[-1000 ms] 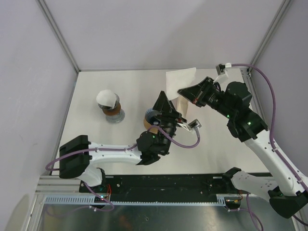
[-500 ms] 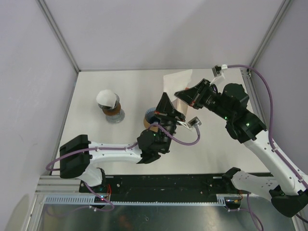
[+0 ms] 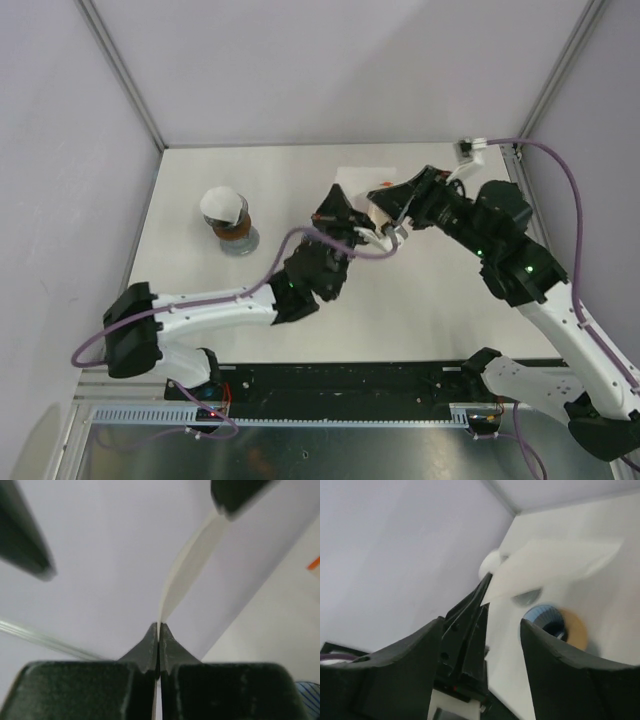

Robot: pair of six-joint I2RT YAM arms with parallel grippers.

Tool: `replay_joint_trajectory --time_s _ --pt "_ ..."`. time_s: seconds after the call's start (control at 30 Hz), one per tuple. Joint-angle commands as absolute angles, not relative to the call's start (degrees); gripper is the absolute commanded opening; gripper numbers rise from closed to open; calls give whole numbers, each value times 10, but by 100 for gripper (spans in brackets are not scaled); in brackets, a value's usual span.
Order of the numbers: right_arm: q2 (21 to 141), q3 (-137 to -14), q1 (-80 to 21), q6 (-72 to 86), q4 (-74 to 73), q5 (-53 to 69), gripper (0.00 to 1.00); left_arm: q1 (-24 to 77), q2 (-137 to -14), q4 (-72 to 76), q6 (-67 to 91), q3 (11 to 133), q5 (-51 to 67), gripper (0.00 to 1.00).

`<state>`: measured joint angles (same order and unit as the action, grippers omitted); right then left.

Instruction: Place the coffee filter in the dripper

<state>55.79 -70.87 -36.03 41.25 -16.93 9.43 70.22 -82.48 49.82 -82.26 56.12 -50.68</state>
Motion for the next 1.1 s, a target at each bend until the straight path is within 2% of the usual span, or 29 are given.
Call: replay_joint_trajectory --time_s 0.0,0.07,0.17,0.3,0.5,0.63,0.8,1.07 --pt "502 -711 -353 310 -210 72 72 619 -765 16 -404 711 -381 0" --pt "492 -711 -338 275 -231 86 76 572 -756 -129 -296 773 -263 0" --pt "485 -711 -303 243 -242 140 84 536 -743 -227 -227 827 -121 0" --pt "494 -711 -276 207 -231 217 91 495 -738 -294 -151 884 55 0" --pt "498 -711 -271 143 -243 261 95 416 -725 -324 -62 908 243 0" --pt "495 -701 -271 92 -257 305 95 378 -714 -327 -33 906 336 0" --pt "490 -652 -271 119 -154 357 91 373 -712 -334 -26 902 422 0" --pt "533 -639 -271 166 -52 396 84 373 -704 -350 -46 909 529 0"
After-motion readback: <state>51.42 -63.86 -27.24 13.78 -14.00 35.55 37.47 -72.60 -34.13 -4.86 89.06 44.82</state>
